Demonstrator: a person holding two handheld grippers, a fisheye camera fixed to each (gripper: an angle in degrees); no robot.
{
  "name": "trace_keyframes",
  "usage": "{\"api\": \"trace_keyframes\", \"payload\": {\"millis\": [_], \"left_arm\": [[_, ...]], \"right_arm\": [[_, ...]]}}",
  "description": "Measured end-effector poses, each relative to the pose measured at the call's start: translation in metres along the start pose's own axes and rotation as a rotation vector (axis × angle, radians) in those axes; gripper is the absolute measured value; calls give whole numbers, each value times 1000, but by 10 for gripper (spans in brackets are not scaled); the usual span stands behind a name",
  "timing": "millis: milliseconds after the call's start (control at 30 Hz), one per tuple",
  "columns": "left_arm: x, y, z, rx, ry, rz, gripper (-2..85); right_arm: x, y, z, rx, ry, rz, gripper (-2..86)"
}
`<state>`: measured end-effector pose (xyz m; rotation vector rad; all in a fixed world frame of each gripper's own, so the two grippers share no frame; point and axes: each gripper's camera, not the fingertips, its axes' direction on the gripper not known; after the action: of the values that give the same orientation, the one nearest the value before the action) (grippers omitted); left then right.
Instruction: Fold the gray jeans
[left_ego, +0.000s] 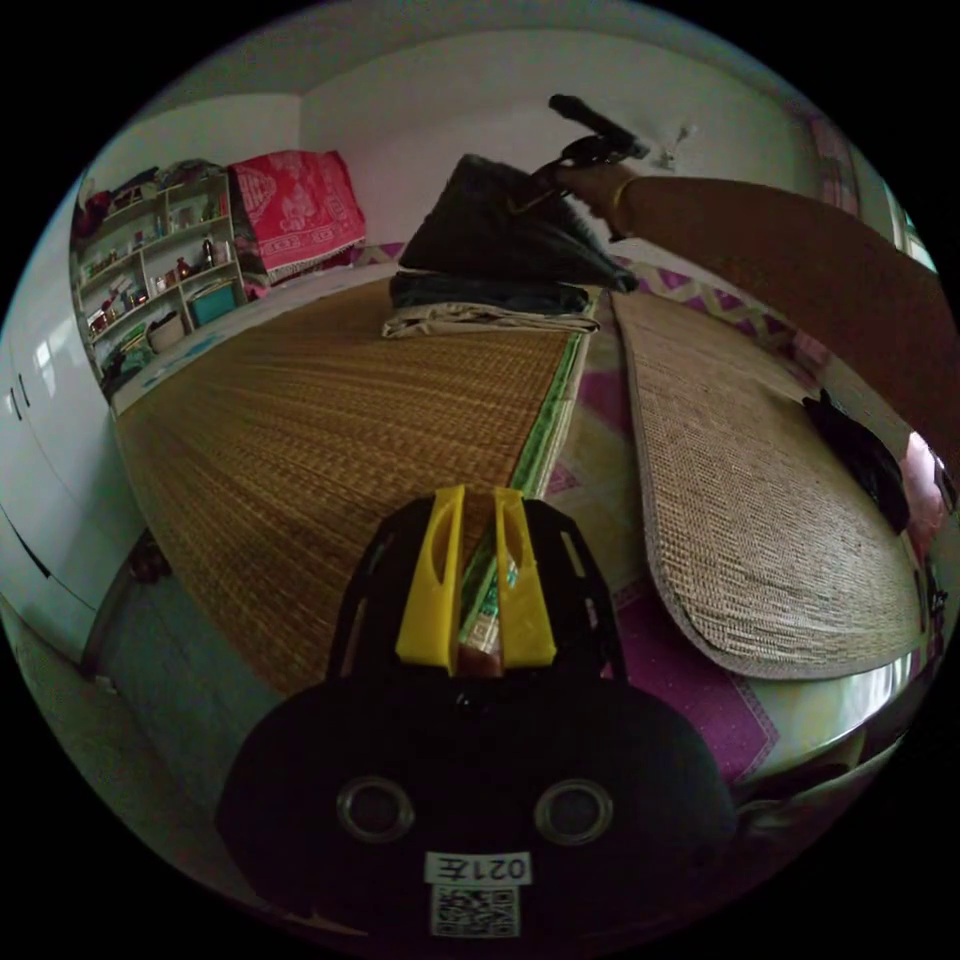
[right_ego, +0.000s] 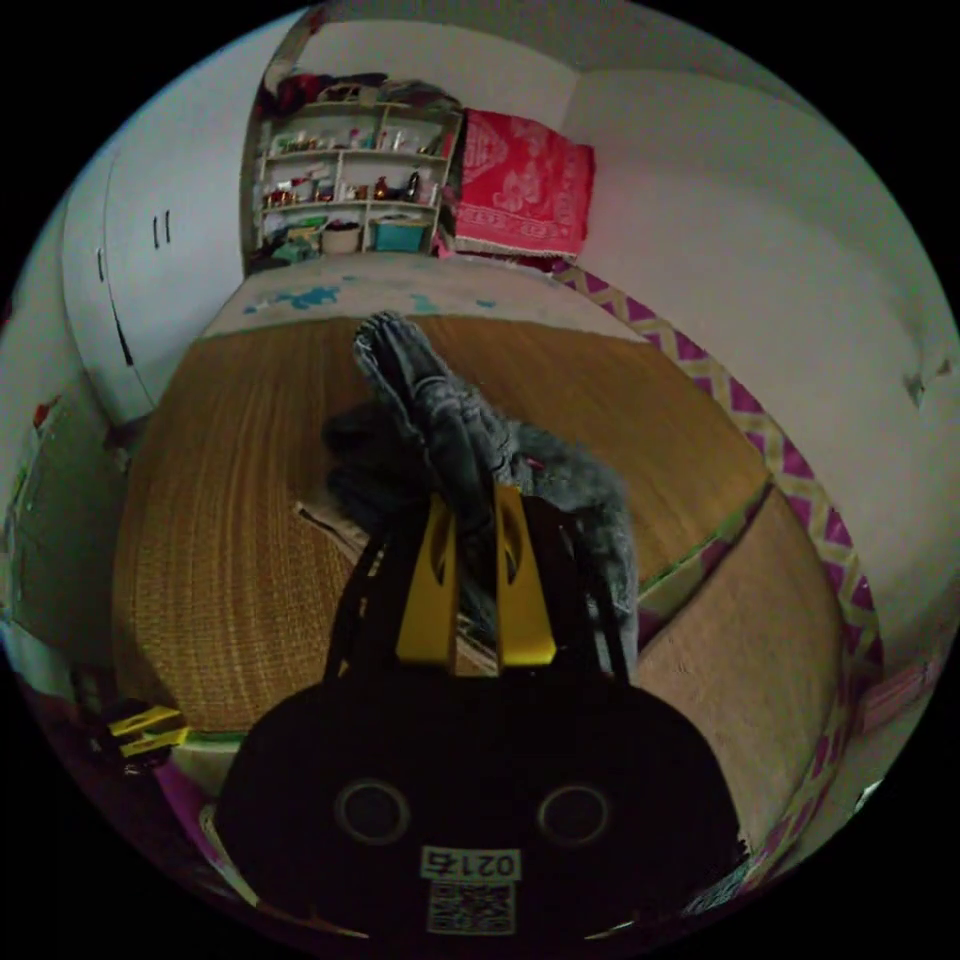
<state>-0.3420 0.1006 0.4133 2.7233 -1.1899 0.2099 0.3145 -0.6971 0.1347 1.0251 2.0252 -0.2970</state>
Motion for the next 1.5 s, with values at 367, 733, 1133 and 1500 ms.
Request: {"api": "trace_keyframes", "payload": {"millis": [367,733,1133,1500], "left_arm": [[2,2,-34,-79,89,-55,69],[56,39,-95,-99,278,-12,70],[84,63,-131,-95,311,-3,64],[118,75,-134,-98,372,-11,56]], "right_arm": [[60,127,-281,-60,259,-111,55],[-86,371,-307,-309,131,-170,74],[-20,351,-464,-155,157,-81,49],[296,522,-850,547,47,742,7]]}}
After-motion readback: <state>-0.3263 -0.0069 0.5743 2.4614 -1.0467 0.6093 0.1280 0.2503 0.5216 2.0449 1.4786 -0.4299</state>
